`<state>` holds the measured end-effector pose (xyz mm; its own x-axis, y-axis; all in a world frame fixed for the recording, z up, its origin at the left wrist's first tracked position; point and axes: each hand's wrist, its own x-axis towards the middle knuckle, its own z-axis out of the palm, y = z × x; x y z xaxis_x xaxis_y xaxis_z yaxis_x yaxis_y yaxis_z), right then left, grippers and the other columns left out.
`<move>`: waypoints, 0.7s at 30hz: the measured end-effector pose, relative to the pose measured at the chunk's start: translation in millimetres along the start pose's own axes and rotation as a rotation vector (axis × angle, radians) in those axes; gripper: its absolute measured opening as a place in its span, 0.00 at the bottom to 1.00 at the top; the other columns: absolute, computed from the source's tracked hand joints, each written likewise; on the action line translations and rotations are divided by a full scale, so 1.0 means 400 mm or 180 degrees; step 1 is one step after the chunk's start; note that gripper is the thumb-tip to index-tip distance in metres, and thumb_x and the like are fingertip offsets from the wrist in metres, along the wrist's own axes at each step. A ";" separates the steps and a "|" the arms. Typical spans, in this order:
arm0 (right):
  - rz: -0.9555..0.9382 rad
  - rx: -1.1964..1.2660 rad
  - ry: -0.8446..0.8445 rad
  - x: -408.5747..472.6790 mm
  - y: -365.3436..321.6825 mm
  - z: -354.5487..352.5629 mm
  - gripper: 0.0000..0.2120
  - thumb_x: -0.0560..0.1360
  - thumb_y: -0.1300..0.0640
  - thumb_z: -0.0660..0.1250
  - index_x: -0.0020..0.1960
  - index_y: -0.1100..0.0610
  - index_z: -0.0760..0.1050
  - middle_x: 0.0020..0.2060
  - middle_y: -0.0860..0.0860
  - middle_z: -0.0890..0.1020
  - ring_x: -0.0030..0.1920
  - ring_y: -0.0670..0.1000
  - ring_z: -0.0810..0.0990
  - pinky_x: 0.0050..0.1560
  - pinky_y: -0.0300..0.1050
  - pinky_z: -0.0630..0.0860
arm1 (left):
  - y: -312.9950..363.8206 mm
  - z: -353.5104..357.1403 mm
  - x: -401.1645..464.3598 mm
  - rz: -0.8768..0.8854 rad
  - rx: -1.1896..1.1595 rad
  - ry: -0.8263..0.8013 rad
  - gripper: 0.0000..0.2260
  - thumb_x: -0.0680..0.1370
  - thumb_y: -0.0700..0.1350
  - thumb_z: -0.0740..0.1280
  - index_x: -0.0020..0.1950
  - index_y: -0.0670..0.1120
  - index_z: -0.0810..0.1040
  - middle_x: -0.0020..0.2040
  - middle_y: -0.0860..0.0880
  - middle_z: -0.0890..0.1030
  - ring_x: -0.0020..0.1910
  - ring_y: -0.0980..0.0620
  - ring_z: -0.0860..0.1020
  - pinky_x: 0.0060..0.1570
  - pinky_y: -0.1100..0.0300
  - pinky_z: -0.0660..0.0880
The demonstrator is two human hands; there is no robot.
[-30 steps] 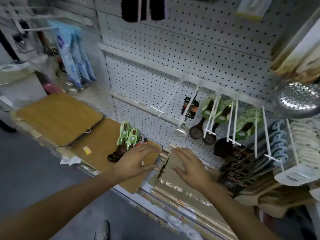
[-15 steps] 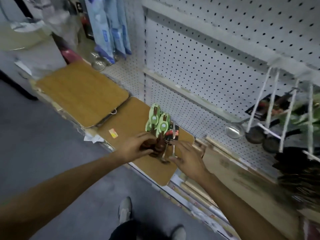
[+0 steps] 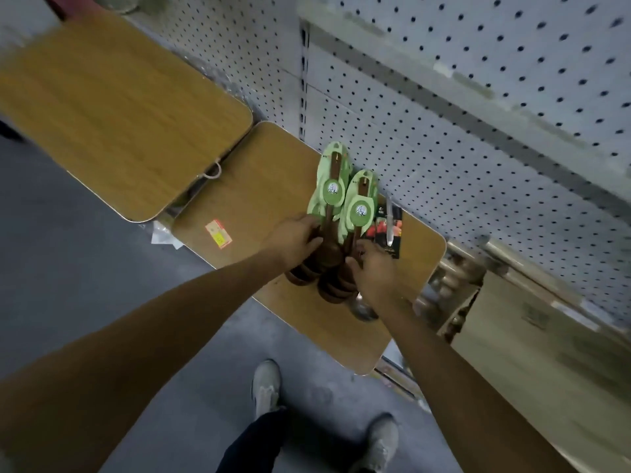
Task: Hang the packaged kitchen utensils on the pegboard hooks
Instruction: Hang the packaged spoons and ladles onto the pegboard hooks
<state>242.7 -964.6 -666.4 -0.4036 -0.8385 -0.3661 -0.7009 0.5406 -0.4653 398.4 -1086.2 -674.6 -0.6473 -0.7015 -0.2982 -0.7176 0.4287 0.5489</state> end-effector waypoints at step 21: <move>0.1232 0.1729 0.0895 0.075 0.002 0.061 0.07 0.72 0.63 0.73 0.48 0.59 0.78 0.41 0.51 0.82 0.42 0.49 0.79 0.43 0.41 0.72 | 0.030 0.080 0.087 -0.0692 -0.2382 0.1006 0.05 0.77 0.33 0.70 0.49 0.42 0.76 0.46 0.48 0.79 0.41 0.51 0.79 0.42 0.70 0.74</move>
<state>244.5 -987.6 -697.3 -0.7510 -0.5265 -0.3985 -0.1154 0.6989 -0.7059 359.4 -1087.3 -703.3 -0.3318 -0.8990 -0.2857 -0.3859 -0.1470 0.9108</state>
